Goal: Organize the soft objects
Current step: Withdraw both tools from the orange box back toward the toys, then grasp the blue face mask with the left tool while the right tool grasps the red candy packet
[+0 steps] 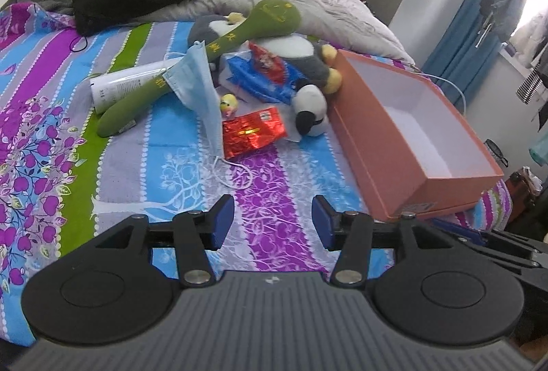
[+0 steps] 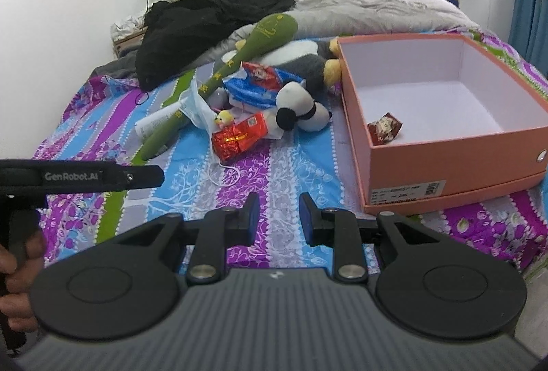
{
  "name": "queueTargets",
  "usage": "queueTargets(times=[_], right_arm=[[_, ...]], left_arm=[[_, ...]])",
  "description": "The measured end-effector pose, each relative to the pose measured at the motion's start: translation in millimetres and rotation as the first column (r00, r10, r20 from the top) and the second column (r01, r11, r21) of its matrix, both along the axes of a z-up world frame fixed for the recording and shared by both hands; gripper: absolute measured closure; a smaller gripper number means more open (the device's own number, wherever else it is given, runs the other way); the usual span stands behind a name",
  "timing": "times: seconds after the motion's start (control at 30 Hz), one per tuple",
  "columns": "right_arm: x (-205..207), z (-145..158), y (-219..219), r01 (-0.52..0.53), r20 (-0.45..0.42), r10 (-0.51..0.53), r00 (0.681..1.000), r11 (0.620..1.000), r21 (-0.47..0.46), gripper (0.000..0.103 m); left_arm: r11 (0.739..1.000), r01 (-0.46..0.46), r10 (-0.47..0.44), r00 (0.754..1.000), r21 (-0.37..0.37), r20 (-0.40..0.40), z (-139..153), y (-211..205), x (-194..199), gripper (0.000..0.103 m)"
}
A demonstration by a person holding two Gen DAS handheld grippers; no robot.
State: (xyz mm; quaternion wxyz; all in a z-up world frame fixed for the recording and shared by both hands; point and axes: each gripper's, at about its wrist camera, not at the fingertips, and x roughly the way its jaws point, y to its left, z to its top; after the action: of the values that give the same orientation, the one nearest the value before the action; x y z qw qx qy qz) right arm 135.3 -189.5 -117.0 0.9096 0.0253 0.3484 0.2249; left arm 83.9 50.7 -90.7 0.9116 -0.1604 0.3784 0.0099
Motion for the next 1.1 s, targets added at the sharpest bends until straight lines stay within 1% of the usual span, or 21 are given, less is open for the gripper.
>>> queueTargets(times=[0.23, 0.33, 0.4, 0.43, 0.47, 0.53, 0.63, 0.77, 0.83, 0.93, 1.1], right_arm=[[23.5, -12.8, 19.1, 0.001, -0.028, -0.001, 1.0, 1.0, 0.01, 0.074], [35.8, -19.6, 28.8, 0.005, -0.042, -0.006, 0.999, 1.0, -0.022, 0.074], [45.1, -24.3, 32.8, 0.006, -0.057, -0.007, 0.998, 1.0, -0.025, 0.073], [49.8, -27.1, 33.8, 0.01, -0.066, -0.011, 0.998, 1.0, -0.02, 0.063], [54.9, -30.1, 34.3, 0.016, -0.074, -0.017, 0.997, 1.0, -0.012, 0.049], [63.2, -35.1, 35.5, 0.015, -0.08, -0.015, 0.997, 1.0, 0.003, 0.037], [77.2, -44.8, 42.0, 0.006, -0.096, -0.006, 0.995, 1.0, 0.001, 0.039], [100.7, -57.6, 51.3, 0.014, -0.128, -0.01, 0.992, 0.999, 0.031, 0.039], [112.8, -62.8, 55.9, 0.022, -0.141, -0.012, 0.99, 0.998, 0.067, 0.039], [134.2, -74.0, 63.8, 0.053, -0.195, -0.025, 0.98, 0.989, 0.138, 0.039], [163.1, -93.8, 78.9, 0.097, -0.273, -0.027, 0.962, 0.964, 0.248, 0.038]], left_arm=[[1.0, 0.004, -0.004, 1.0, -0.007, -0.027, -23.7, 13.0, 27.2, 0.047], [0.999, 0.0, -0.002, 0.999, -0.043, -0.038, -35.7, 22.2, 38.3, 0.047], [0.998, -0.014, 0.011, 0.999, -0.062, -0.041, -44.9, 29.6, 46.1, 0.047], [0.997, -0.023, 0.02, 0.999, -0.068, -0.048, -49.3, 32.9, 50.5, 0.047], [0.997, -0.032, 0.029, 0.998, -0.07, -0.051, -52.8, 35.8, 54.4, 0.047], [0.996, -0.05, 0.047, 0.998, -0.073, -0.049, -60.0, 41.6, 62.5, 0.047], [0.994, -0.074, 0.07, 0.997, -0.084, -0.042, -70.4, 49.1, 76.6, 0.047], [0.992, -0.1, 0.098, 0.995, -0.082, -0.034, -83.5, 57.2, 94.5, 0.047], [0.989, -0.116, 0.113, 0.993, -0.094, -0.03, -89.0, 62.5, 102.6, 0.047], [0.986, -0.128, 0.125, 0.992, -0.103, -0.03, -97.3, 68.5, 113.3, 0.047], [0.986, -0.116, 0.112, 0.993, -0.119, -0.039, -109.7, 73.4, 128.3, 0.048]])
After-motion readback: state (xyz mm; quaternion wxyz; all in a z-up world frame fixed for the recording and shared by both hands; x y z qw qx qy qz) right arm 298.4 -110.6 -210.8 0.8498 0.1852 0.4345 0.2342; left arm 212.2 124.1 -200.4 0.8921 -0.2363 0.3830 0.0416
